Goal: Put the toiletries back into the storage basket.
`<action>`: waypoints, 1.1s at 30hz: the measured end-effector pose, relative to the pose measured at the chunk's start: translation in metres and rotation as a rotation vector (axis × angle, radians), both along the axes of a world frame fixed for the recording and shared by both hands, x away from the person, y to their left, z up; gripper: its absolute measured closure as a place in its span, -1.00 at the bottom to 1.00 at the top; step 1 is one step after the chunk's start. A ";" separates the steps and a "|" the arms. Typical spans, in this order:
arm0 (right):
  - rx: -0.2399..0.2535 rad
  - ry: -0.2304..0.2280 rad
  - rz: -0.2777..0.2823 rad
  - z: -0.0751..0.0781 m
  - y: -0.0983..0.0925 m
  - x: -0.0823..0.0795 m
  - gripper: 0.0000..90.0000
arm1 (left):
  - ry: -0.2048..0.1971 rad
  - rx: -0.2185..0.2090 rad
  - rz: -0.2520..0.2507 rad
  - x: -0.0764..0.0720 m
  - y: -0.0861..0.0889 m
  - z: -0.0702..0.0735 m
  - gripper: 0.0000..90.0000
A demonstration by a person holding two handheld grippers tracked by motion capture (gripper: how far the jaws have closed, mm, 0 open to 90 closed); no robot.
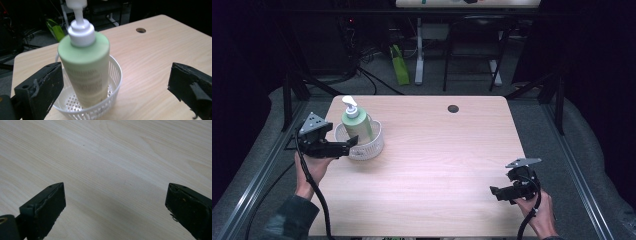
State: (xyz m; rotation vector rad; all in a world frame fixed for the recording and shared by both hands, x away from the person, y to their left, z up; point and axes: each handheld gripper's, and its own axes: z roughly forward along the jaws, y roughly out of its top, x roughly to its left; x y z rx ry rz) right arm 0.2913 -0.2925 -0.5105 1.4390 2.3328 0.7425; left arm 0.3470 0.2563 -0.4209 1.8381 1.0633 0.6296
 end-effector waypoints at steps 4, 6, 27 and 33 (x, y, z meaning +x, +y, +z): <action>0.003 0.002 -0.001 0.000 0.000 0.000 -0.94 | 0.044 0.008 -0.001 -0.010 -0.001 -0.010 -1.00; 0.002 0.002 -0.002 0.000 0.000 0.000 -0.94 | 0.072 0.016 -0.005 -0.014 -0.002 -0.015 -1.00; -0.013 0.010 -0.001 -0.002 0.003 0.001 -0.95 | 0.251 0.057 -0.014 -0.039 -0.014 -0.068 -1.00; -0.020 0.021 0.022 -0.005 0.009 0.002 -0.95 | 0.250 0.074 -0.015 -0.036 -0.009 -0.073 -1.00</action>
